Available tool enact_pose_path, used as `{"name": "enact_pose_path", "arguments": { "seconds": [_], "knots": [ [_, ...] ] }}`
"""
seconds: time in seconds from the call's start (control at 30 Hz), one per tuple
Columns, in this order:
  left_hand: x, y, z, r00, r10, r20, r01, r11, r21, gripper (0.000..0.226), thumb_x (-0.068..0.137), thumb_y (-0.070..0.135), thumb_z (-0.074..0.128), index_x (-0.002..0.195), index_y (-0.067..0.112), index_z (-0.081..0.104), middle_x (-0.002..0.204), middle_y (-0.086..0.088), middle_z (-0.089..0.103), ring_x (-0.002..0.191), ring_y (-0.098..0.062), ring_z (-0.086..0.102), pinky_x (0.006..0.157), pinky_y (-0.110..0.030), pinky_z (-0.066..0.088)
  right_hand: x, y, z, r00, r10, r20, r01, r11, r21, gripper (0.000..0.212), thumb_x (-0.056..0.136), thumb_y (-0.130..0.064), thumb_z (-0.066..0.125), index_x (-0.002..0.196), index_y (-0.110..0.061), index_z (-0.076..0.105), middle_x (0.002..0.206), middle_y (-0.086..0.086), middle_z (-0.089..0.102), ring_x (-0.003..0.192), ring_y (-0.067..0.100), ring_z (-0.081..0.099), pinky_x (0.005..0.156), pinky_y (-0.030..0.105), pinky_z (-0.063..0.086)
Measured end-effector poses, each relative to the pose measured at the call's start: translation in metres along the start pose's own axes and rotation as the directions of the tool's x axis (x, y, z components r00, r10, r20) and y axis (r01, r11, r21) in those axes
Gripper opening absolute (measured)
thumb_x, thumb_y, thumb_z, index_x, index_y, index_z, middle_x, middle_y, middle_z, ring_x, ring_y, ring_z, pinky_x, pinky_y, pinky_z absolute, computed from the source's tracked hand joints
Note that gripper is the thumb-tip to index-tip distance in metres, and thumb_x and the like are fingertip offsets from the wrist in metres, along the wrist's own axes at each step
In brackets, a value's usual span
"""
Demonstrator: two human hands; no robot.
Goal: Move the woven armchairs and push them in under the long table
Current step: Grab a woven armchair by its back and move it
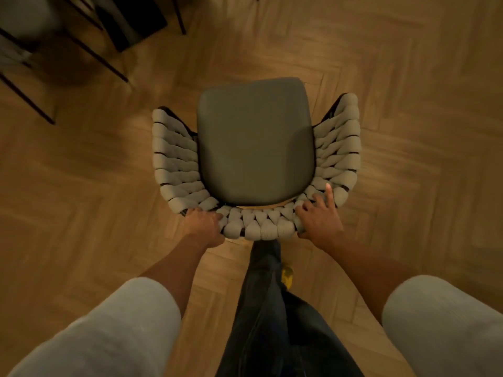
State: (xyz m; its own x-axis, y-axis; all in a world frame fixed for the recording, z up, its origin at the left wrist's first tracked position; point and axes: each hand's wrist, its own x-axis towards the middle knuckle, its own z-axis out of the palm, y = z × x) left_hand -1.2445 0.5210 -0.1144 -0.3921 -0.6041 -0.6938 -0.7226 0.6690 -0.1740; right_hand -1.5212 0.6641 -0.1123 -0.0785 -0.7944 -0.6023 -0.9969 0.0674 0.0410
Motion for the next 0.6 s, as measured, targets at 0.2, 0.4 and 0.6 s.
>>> {"name": "enact_pose_path", "arguments": {
  "seconds": [0.2,0.4,0.6],
  "knots": [
    [0.02,0.003,-0.019,0.996,-0.086,-0.014,0.084,0.989,-0.119,0.049,0.079,0.052,0.058,0.126,0.039,0.059,0.117,0.003,0.066,0.115,-0.026,0.057,0.097,-0.04,0.042,0.05,0.036,-0.039,0.993,-0.121,-0.018,0.119,0.99,-0.075,0.063,0.082,-0.058,0.071,0.133,-0.022,0.057,0.13,0.005,0.061,0.138,0.036,0.041,0.119,0.069,-0.004],
    [0.047,0.001,-0.038,0.99,-0.124,0.065,0.135,0.972,-0.193,0.055,0.078,0.058,0.056,0.13,0.039,0.056,0.12,0.004,0.065,0.116,-0.026,0.055,0.101,-0.046,0.04,0.102,0.065,-0.08,0.969,-0.242,0.05,0.247,0.946,-0.211,0.069,0.086,-0.06,0.068,0.142,-0.024,0.051,0.138,0.005,0.057,0.142,0.036,0.037,0.118,0.07,-0.009],
    [0.074,0.011,-0.064,0.979,-0.175,0.107,0.197,0.95,-0.241,0.063,0.078,0.063,0.053,0.136,0.039,0.053,0.128,0.007,0.062,0.12,-0.026,0.051,0.104,-0.047,0.034,0.144,0.096,-0.113,0.945,-0.302,0.122,0.324,0.907,-0.27,0.073,0.085,-0.063,0.065,0.146,-0.028,0.047,0.144,0.003,0.052,0.144,0.035,0.034,0.116,0.072,-0.007]
  ]
}}
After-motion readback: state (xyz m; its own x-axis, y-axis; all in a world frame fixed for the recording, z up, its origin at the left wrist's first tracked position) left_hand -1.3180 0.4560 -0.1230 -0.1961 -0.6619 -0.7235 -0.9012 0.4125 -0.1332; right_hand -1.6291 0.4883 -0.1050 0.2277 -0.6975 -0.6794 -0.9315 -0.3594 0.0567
